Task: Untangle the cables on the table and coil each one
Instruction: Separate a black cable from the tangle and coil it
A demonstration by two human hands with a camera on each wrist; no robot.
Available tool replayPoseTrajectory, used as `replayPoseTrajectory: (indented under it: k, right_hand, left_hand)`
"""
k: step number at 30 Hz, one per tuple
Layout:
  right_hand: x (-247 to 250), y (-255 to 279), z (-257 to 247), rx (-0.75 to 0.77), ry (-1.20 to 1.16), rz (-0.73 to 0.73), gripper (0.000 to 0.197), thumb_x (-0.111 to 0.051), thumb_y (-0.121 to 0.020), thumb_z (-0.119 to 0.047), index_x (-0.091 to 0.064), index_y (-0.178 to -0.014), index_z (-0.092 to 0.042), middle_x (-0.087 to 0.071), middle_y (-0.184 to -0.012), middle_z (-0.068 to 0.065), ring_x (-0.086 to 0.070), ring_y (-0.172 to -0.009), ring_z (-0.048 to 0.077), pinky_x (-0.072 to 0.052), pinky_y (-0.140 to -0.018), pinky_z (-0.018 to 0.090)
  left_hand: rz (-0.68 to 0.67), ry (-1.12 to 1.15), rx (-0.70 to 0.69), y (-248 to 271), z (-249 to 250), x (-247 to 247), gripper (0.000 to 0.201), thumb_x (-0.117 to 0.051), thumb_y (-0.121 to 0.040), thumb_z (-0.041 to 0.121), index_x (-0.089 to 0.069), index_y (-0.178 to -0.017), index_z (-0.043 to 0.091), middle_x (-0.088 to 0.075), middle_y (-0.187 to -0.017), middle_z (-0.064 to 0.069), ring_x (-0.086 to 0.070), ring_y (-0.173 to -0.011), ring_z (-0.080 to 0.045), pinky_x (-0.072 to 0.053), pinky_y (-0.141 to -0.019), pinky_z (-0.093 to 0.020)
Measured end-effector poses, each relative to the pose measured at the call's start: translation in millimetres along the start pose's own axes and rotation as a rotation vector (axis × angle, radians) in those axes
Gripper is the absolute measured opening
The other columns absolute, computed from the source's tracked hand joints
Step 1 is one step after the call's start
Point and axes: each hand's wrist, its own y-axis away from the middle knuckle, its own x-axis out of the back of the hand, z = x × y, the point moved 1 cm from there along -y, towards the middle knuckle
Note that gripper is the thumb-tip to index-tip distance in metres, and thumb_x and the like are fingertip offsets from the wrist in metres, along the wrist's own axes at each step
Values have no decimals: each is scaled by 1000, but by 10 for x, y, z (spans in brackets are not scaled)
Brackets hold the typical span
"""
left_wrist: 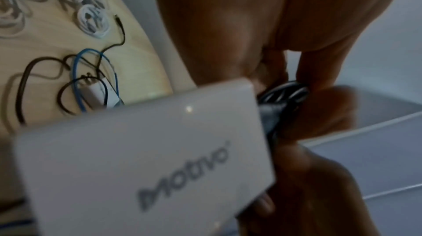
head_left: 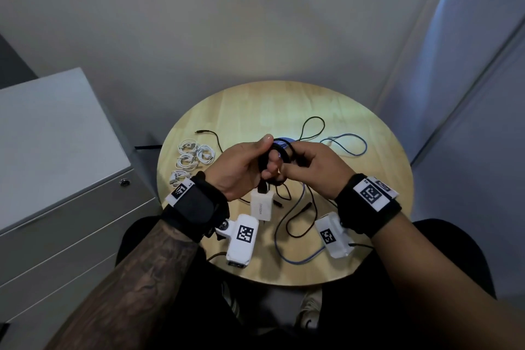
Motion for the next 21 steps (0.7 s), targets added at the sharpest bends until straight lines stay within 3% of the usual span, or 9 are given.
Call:
replayPoseTrajectory:
  k: [2,4,6,8,11,13,17,19,21]
  right_hand:
    - [27,-10,2,32,69,8,23,-70,-80,-21,-55,-76,-4,-48,-68,7,-46,-63,19,-42,-65,34]
    - [17,-17,9,47,157,-23,22,-69,-83,-25,-55,-75,-10,-46,-66,-5,-45,-62,13,-40,-63,32]
    - [-3,-22,45,49,199,-31,21,-69,-85,-29,-58,-79,-12,-48,-67,-6,-47,-63,13,-43,-63,32]
    - [-32,-21,85,52,194,-10,19,-67,-90,-27,-60,-84,-11,-51,-71,-6,-48,-65,7,-42,-66,26]
    - [-38,11,236,14,176,1,12,-54,-99,-19,-65,-102,-15,-64,-91,-10,-55,-81,-3,-44,-78,16]
    - [-38,50,371,5,271,-36,20,-50,-101,-17,-67,-110,-16,-64,-100,-9,-57,-88,4,-44,-83,22]
    - [-49,87,464,27,407,-134,20,-60,-94,-13,-72,-107,-21,-60,-95,-7,-55,-87,11,-39,-77,21]
    - [-40,51,456,18,409,-70,19,-65,-92,-18,-74,-108,-24,-58,-97,-3,-55,-88,12,-42,-77,22]
    - [-15,3,461,-26,363,93,19,-69,-90,-20,-76,-107,-24,-56,-95,-4,-57,-89,12,-44,-78,24]
  left_hand:
    - [39,-101,-39,-3,9,51,37,-48,-98,32,-60,-76,4,-51,-63,-6,-43,-56,-19,-43,-63,-26]
    - [34,-122,-15,-16,17,48,38,-48,-98,34,-55,-78,3,-46,-61,-2,-38,-57,-17,-33,-58,-23]
    - [107,-127,14,-36,3,-14,41,-49,-99,36,-50,-70,8,-39,-57,1,-31,-55,-14,-26,-55,-23]
    - [275,-121,-13,-61,-21,-54,44,-52,-99,29,-46,-57,16,-35,-54,2,-28,-52,-12,-24,-51,-21]
    - [446,43,-76,-98,-3,-5,43,-54,-97,19,-39,-58,20,-29,-53,4,-22,-49,-10,-15,-50,-23]
    - [473,126,-101,-113,15,46,41,-53,-98,18,-35,-61,19,-25,-53,5,-18,-46,-9,-13,-49,-23]
    - [450,155,-86,-123,-27,69,42,-51,-99,22,-31,-62,19,-22,-51,6,-16,-43,-8,-13,-47,-22]
    - [420,167,-71,-125,-43,56,43,-50,-100,24,-32,-62,19,-22,-50,6,-15,-44,-8,-11,-50,-23]
    - [397,182,-55,-126,-48,41,42,-49,-100,24,-33,-62,18,-23,-49,7,-16,-44,-7,-12,-48,-21]
